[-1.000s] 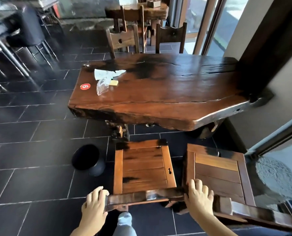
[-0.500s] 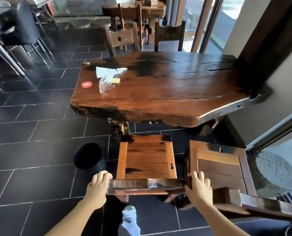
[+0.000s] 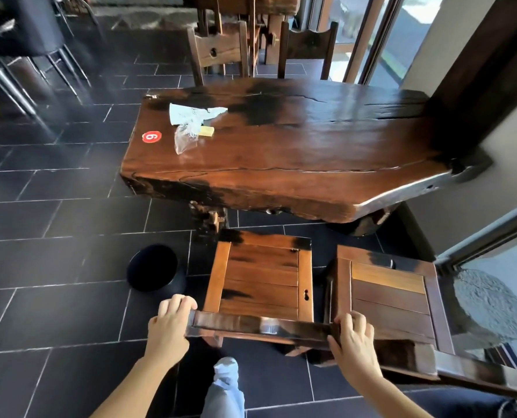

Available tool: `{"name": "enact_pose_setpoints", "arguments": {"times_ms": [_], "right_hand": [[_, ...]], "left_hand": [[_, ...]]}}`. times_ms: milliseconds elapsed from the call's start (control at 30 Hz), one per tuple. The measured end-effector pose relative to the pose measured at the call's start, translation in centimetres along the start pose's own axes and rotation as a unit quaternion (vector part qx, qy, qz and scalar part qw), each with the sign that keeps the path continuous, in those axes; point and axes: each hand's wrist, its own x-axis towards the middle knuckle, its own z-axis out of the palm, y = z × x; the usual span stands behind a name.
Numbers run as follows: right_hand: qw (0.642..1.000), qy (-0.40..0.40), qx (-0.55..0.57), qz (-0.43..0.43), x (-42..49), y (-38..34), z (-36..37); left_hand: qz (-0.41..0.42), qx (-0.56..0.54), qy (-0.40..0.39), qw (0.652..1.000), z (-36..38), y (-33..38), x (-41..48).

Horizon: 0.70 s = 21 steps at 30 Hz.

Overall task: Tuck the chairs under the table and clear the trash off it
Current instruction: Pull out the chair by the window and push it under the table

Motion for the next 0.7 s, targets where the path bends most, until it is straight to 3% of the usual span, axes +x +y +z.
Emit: {"name": "enact_pose_setpoints", "arguments": {"times_ms": [700], "right_hand": [[0.989, -0.132, -0.028, 0.066, 18.4, 2.7, -5.0]], "left_hand": [[-0.108, -0.027, 0.012, 0.994, 0.0, 7.3, 10.4]]}}
